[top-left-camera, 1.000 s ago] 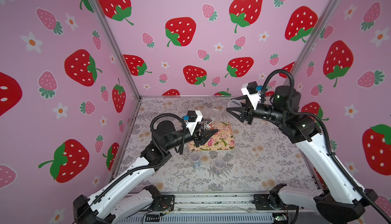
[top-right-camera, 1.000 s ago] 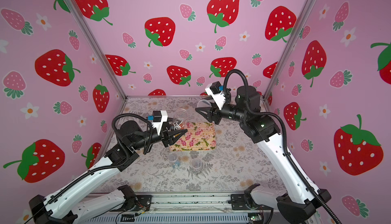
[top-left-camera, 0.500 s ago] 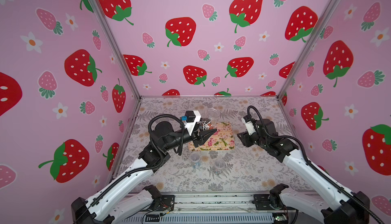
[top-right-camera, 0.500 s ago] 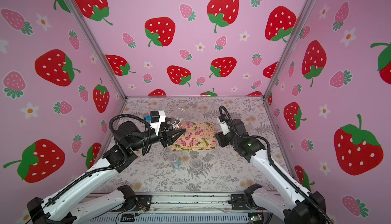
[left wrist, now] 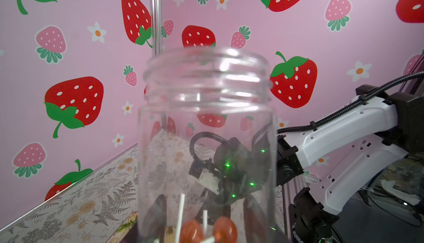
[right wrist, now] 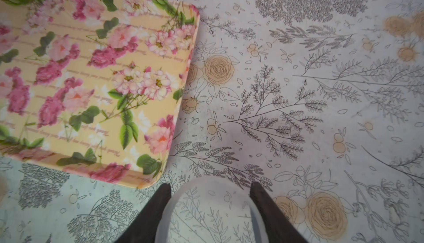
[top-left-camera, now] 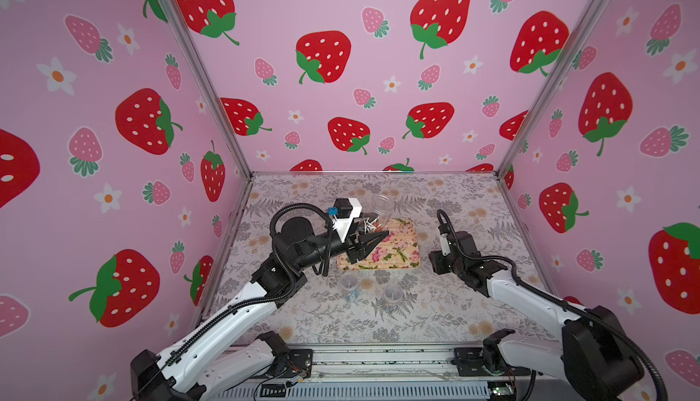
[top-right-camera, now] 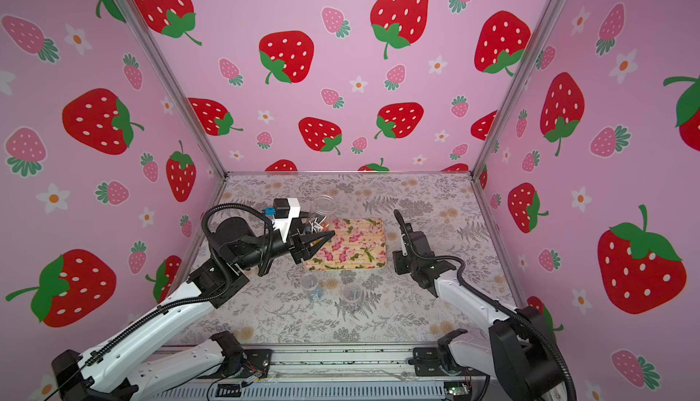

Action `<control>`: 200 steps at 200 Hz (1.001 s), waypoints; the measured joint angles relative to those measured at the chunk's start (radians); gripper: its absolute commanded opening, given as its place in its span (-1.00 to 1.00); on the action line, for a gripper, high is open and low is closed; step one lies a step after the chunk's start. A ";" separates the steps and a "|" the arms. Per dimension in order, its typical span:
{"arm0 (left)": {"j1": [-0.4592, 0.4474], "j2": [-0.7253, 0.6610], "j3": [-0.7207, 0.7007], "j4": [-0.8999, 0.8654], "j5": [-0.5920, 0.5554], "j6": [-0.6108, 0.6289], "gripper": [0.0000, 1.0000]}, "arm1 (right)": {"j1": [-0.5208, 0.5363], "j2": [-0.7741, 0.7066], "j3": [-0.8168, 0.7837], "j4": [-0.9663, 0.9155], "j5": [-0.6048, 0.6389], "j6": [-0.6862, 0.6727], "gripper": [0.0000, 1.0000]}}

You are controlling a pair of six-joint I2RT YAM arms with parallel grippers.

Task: Pour the candies out of the jar
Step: 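Place the lid at the center of the board, then pour the candies out of the jar onto the tray.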

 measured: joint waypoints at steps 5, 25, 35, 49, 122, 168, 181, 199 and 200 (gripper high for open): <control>0.000 0.000 0.000 -0.001 -0.002 0.000 -0.04 | 0.000 0.010 -0.003 0.010 0.001 0.003 0.12; 0.000 0.000 0.000 -0.002 -0.010 0.000 -0.04 | -0.003 0.056 -0.008 0.055 0.010 0.018 0.12; 0.000 0.001 0.000 -0.002 -0.016 0.000 -0.04 | -0.005 0.074 -0.009 0.075 0.013 0.025 0.13; 0.000 0.004 0.000 -0.002 -0.018 0.000 -0.04 | -0.007 0.096 -0.009 0.100 0.016 0.031 0.15; 0.000 0.042 -0.008 -0.001 -0.035 0.000 -0.05 | -0.013 0.221 -0.034 0.195 0.018 0.063 0.27; 0.000 0.056 -0.032 0.005 -0.052 -0.005 -0.05 | -0.015 0.251 -0.035 0.246 0.022 0.079 0.50; 0.000 0.066 -0.033 0.006 -0.057 -0.007 -0.05 | -0.018 0.251 -0.035 0.249 0.020 0.083 0.58; 0.000 0.078 -0.035 0.006 -0.060 -0.011 -0.05 | -0.021 0.243 -0.035 0.241 0.014 0.089 0.68; 0.000 0.079 -0.036 0.006 -0.061 -0.011 -0.05 | -0.021 0.241 -0.035 0.240 0.014 0.090 0.68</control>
